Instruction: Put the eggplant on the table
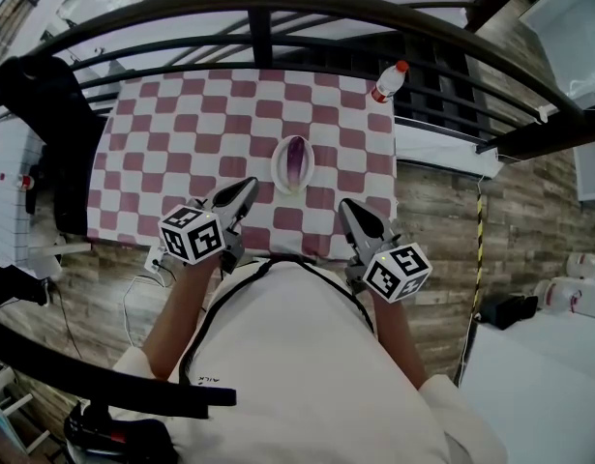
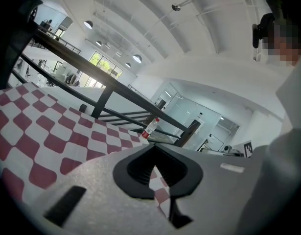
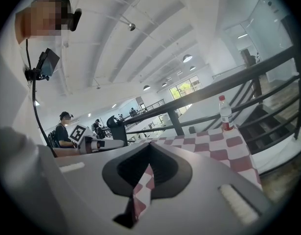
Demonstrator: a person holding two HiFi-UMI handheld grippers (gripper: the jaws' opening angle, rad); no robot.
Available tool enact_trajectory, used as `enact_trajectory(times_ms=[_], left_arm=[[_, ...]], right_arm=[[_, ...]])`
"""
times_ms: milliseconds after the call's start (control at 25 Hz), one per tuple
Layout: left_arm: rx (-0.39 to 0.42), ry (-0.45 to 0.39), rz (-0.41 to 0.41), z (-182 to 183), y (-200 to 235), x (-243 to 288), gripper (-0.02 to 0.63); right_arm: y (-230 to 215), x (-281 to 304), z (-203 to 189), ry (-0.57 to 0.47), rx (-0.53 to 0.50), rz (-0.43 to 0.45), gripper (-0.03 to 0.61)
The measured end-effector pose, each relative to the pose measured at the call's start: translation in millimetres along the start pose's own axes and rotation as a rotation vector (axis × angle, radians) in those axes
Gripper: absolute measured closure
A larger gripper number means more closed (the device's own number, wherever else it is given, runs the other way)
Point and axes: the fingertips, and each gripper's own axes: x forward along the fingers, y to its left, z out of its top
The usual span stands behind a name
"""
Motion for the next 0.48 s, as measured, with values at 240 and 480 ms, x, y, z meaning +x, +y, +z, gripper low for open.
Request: enact_trajectory(times_ms=[240,480], left_arm=[[-0.004,0.024,0.016,-4.5,6.6,1.1,0.609],[0.006,0.038,0.001,-5.9,10.2,3.6,0.609]], right_arm=[[1.9,-0.2,-1.4,0.006,-0.008,-0.007,0.572],[4.5,5.3,-2.4,0.005,-0.022,-0.012,0.572]])
